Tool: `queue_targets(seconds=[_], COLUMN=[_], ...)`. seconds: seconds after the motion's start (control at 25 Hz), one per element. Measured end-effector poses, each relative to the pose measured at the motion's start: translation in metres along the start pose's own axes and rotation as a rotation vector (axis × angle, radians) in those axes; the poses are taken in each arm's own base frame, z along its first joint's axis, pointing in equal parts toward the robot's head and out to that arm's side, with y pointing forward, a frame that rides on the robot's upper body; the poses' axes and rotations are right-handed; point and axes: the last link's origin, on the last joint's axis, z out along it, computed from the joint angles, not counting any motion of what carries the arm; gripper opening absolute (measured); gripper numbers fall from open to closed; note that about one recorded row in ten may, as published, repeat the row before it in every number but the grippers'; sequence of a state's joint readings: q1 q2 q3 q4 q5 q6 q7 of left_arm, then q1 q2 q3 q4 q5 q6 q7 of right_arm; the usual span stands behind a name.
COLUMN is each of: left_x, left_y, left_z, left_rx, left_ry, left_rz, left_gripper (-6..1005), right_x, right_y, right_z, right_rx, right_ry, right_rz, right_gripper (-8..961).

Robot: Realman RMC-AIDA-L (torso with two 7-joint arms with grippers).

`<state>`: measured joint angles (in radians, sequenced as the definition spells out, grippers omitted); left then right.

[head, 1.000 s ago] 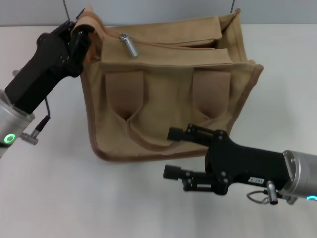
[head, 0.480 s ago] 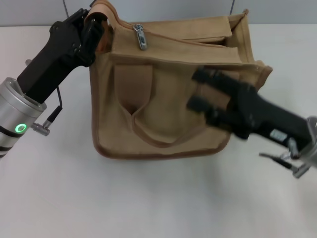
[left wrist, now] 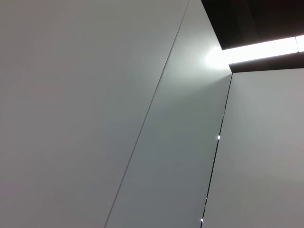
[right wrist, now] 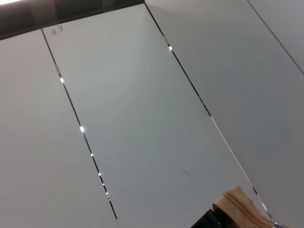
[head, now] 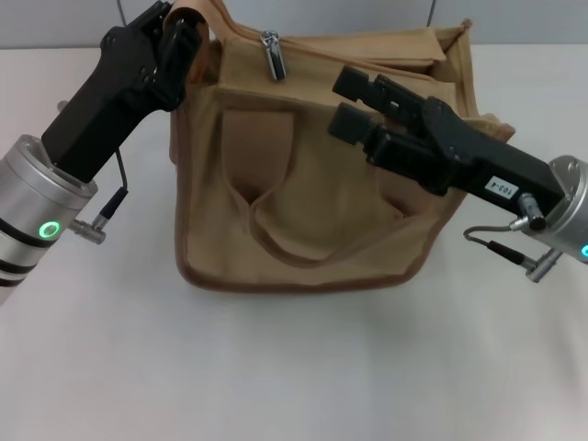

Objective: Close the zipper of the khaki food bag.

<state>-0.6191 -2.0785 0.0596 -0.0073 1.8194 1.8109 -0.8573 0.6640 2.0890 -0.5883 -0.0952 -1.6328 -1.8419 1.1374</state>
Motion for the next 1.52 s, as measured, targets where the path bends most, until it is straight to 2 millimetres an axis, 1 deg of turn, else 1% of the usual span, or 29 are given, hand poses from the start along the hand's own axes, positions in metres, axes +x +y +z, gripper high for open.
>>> queue_targets(seconds=[0.16, 0.36, 0.64, 1.0, 1.16, 1.52], left_x=[0.001, -0.001, -0.002, -0.004, -0.005, -0.005], left_y=[0.002, 0.005, 0.009, 0.011, 0.012, 0.011], left_z=[0.004, 0.009, 0.018, 0.021, 0.022, 0.022], left_rx=[-0.021, -0.043, -0.074, -0.086, -0.089, -0.086], left_ry=[0.008, 0.009, 0.008, 0.008, 0.008, 0.006], left_rz=[-0.004, -0.018, -0.029, -0.042, -0.042, -0.043], left_gripper=[62, 62, 61, 61, 60, 60], right_x=[-0.007, -0.010, -0.011, -0.009, -0.007, -0.008], right_y=[-0.008, -0.013, -0.014, -0.019, -0.017, -0.018], right_z=[0.006, 0.010, 0.018, 0.025, 0.030, 0.030], right_rx=[0.027, 0.033, 0.012, 0.034, 0.004, 0.008], right_ry=[-0.015, 0.001, 0.019, 0.039, 0.070, 0.064], right_rz=[0.006, 0.000, -0.005, -0.003, -0.003, -0.003], right_gripper=[805, 805, 805, 805, 805, 804])
